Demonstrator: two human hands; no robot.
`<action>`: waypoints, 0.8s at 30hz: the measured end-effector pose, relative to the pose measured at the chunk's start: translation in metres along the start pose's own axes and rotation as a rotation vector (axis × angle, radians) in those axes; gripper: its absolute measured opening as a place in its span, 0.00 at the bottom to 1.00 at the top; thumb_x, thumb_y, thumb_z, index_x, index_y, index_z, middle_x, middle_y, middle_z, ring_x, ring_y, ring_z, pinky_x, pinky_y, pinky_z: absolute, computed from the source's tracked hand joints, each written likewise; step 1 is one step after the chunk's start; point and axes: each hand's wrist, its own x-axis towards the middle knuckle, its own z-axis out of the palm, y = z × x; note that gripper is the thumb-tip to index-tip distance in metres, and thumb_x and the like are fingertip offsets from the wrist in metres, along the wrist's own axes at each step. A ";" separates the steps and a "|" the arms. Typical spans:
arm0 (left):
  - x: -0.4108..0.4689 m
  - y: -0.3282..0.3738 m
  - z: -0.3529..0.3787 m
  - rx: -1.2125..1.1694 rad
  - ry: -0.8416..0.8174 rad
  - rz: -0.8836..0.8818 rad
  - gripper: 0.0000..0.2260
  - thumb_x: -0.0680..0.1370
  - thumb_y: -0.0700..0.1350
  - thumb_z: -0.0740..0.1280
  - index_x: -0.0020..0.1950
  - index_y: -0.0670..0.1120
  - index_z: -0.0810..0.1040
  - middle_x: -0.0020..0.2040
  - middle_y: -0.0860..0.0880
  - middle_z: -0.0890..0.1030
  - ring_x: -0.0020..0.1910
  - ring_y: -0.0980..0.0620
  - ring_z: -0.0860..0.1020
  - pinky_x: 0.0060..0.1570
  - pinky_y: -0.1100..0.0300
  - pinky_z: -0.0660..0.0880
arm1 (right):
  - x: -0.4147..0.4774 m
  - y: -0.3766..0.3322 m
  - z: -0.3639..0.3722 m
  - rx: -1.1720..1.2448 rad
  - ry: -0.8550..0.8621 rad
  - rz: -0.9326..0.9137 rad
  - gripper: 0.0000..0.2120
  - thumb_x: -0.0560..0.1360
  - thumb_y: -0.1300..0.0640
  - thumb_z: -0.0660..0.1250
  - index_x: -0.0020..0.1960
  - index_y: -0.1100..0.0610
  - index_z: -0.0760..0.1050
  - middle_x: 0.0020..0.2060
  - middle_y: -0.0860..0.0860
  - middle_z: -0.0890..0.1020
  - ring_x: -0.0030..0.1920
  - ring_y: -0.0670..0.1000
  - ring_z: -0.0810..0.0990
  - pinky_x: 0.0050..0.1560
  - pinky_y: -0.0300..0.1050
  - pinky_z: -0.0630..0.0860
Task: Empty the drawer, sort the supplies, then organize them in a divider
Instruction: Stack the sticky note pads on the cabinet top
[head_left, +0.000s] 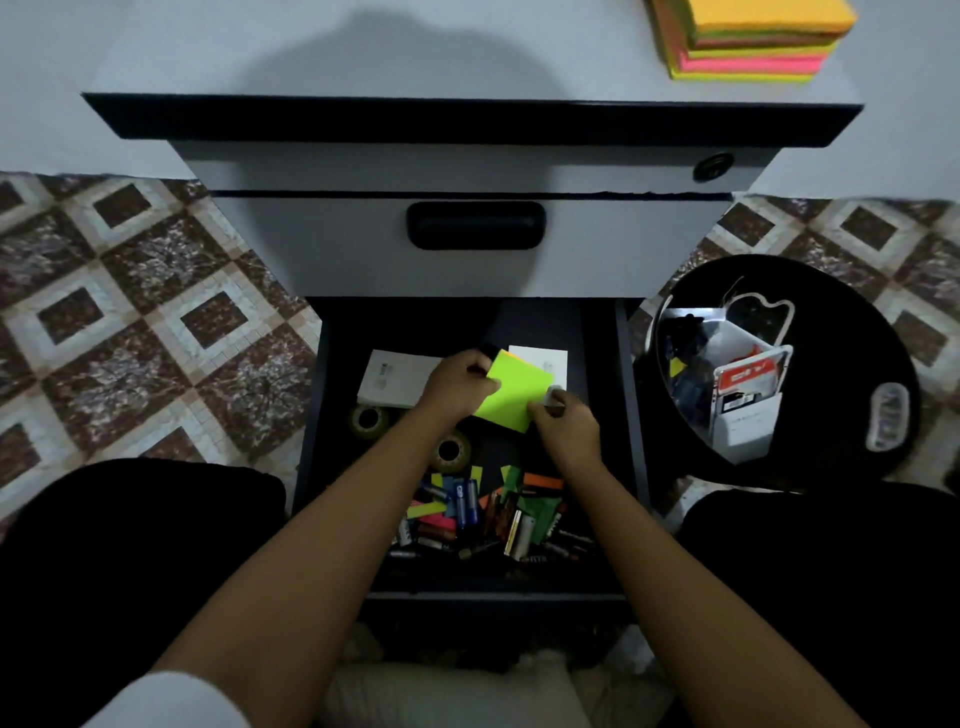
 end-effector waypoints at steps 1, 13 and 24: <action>0.001 -0.001 -0.001 -0.086 -0.011 -0.020 0.11 0.73 0.36 0.69 0.36 0.48 0.71 0.34 0.49 0.74 0.33 0.54 0.71 0.35 0.62 0.66 | 0.002 -0.001 0.000 0.032 -0.014 -0.015 0.17 0.76 0.57 0.65 0.63 0.63 0.74 0.55 0.60 0.80 0.58 0.59 0.77 0.51 0.44 0.71; 0.025 -0.006 0.022 0.005 -0.119 -0.068 0.06 0.72 0.33 0.63 0.39 0.43 0.75 0.36 0.41 0.71 0.38 0.50 0.69 0.39 0.59 0.63 | 0.027 -0.009 -0.010 -0.190 0.128 -0.045 0.12 0.78 0.61 0.60 0.58 0.63 0.77 0.55 0.64 0.77 0.53 0.63 0.76 0.49 0.47 0.70; 0.024 0.002 0.030 -0.046 -0.106 -0.064 0.14 0.73 0.30 0.58 0.46 0.41 0.81 0.42 0.42 0.77 0.41 0.48 0.74 0.40 0.61 0.66 | 0.029 -0.018 -0.006 -0.289 0.105 0.028 0.12 0.79 0.64 0.56 0.55 0.67 0.76 0.54 0.63 0.79 0.57 0.61 0.76 0.54 0.47 0.71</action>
